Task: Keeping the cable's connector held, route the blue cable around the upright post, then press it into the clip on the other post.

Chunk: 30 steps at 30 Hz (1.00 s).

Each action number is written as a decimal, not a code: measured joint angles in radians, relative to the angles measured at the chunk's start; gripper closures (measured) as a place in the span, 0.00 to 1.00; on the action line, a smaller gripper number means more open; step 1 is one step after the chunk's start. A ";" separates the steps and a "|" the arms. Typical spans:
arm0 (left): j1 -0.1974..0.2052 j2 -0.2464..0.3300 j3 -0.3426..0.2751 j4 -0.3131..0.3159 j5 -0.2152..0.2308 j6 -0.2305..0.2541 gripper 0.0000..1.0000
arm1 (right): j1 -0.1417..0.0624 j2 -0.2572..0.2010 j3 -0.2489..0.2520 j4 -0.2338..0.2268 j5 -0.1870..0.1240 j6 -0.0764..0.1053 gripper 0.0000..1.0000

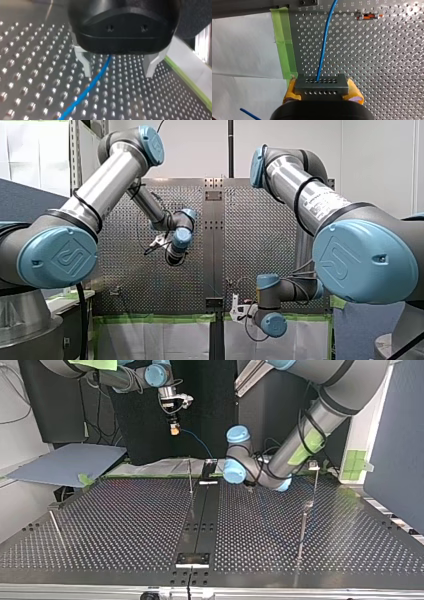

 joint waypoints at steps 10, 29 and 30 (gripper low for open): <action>-0.013 -0.018 0.000 0.000 0.071 -0.058 0.02 | 0.002 0.000 0.000 -0.005 -0.012 0.000 1.00; -0.047 -0.075 0.000 0.030 0.209 -0.161 0.02 | 0.013 0.000 0.000 -0.027 -0.059 -0.001 1.00; -0.050 -0.081 0.000 0.030 0.212 -0.162 0.02 | 0.014 0.000 0.000 -0.028 -0.061 -0.001 1.00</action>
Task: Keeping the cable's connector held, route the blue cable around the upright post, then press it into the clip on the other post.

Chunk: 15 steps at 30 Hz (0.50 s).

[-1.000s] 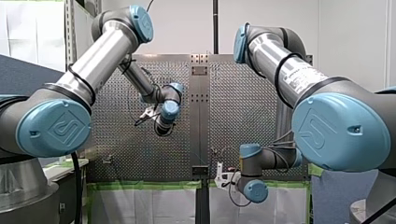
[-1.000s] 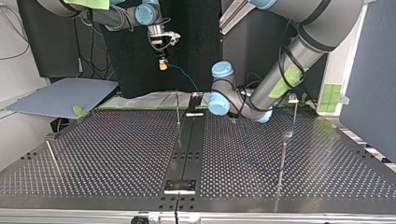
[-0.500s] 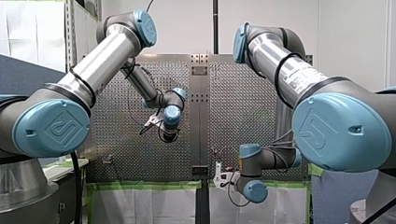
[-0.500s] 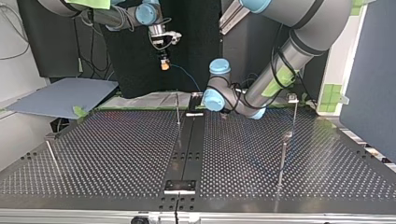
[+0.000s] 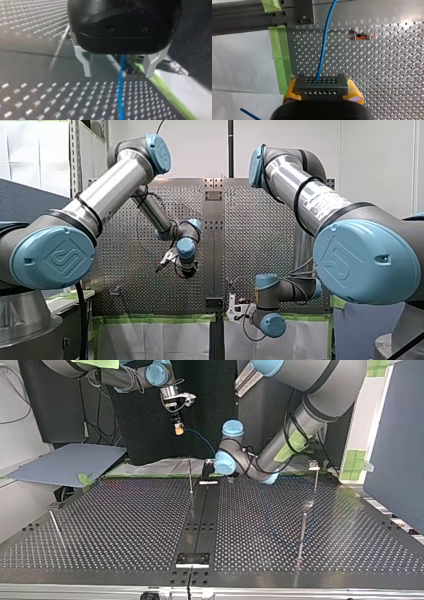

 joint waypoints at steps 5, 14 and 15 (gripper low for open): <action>-0.019 -0.022 0.000 -0.004 0.026 -0.004 0.02 | 0.001 0.000 0.000 -0.003 -0.005 0.000 1.00; -0.049 -0.029 0.000 -0.026 0.073 -0.004 0.02 | 0.001 0.000 0.000 -0.005 -0.009 0.001 1.00; -0.052 -0.033 0.000 -0.029 0.073 -0.002 0.02 | 0.001 0.000 0.000 -0.005 -0.010 0.001 1.00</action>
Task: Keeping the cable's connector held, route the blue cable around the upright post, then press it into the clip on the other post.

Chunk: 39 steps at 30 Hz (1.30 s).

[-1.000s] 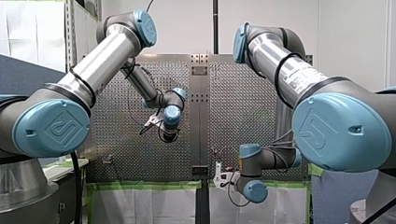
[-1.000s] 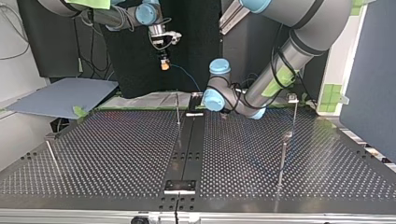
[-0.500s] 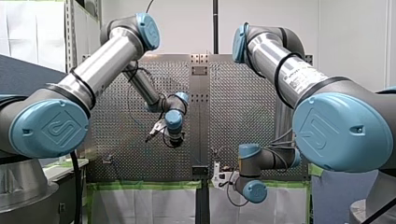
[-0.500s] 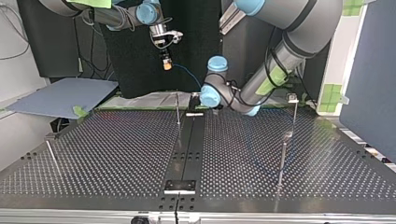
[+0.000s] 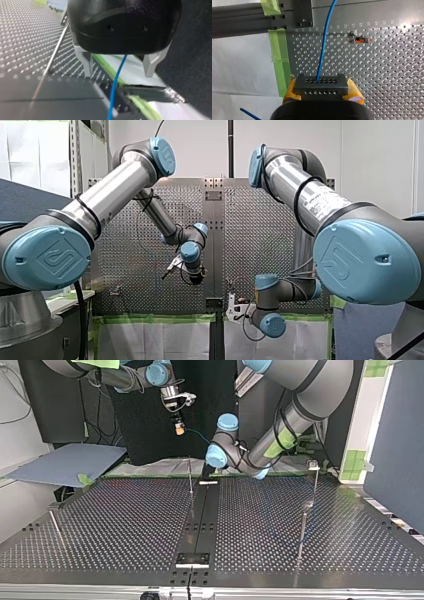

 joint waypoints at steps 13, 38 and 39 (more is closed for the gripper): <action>-0.054 -0.043 0.000 -0.061 0.030 0.031 0.02 | -0.003 0.000 0.000 0.001 0.000 0.006 1.00; -0.123 -0.099 0.000 -0.060 0.182 -0.096 0.02 | -0.026 -0.001 0.000 0.076 0.042 -0.011 1.00; -0.123 -0.099 0.000 -0.056 0.190 -0.104 0.02 | -0.028 -0.001 0.000 0.086 0.051 -0.013 1.00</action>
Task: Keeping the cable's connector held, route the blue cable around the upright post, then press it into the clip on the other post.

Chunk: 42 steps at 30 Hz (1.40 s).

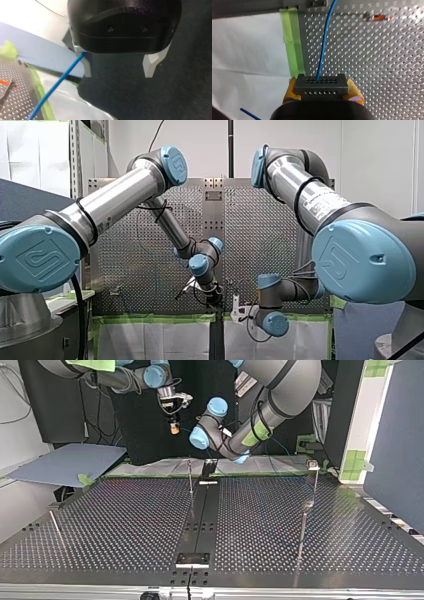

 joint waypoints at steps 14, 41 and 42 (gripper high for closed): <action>-0.008 0.000 0.000 0.084 0.110 -0.126 0.02 | -0.014 0.000 0.000 0.025 0.029 -0.018 1.00; -0.057 0.000 0.000 0.188 0.118 -0.328 0.02 | 0.002 0.001 -0.013 0.011 -0.008 -0.013 1.00; -0.059 0.000 0.000 0.191 0.114 -0.330 0.02 | 0.003 0.001 -0.013 0.011 -0.008 -0.012 1.00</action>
